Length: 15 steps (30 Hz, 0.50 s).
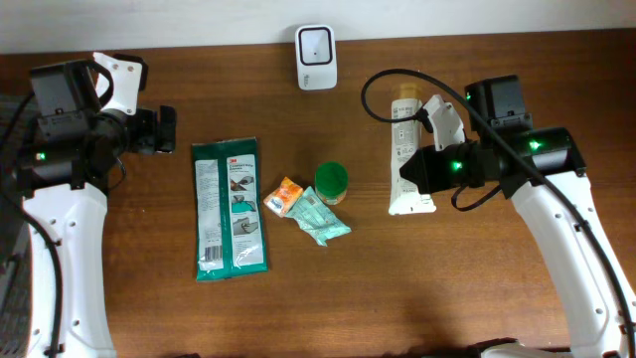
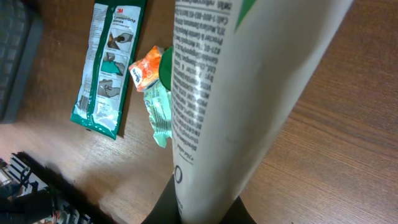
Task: Scan the item barcode
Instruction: 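Move the held tube to the barcode scanner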
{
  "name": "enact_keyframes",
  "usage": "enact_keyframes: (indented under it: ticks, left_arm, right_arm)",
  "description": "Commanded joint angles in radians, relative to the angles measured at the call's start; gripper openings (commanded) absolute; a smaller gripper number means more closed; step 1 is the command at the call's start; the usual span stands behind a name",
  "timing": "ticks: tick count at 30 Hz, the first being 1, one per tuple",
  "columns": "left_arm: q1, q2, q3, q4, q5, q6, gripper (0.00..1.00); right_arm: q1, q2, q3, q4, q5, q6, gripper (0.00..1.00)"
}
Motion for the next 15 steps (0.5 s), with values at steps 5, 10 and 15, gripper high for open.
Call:
enact_keyframes:
  ticks: [5, 10, 15]
  left_arm:
    - [0.003, -0.009, 0.015, 0.002, 0.014, 0.012, 0.99]
    - [0.003, -0.009, 0.015, 0.002, 0.014, 0.012, 0.99]
    - [0.003, -0.009, 0.015, 0.002, 0.014, 0.012, 0.99]
  right_arm:
    - [-0.005, 0.017, 0.032, 0.006, -0.01, -0.01, 0.04]
    - [-0.005, 0.026, 0.037, 0.053, -0.01, 0.069, 0.04]
    - [0.019, 0.142, 0.217, 0.047, 0.047, 0.056, 0.04]
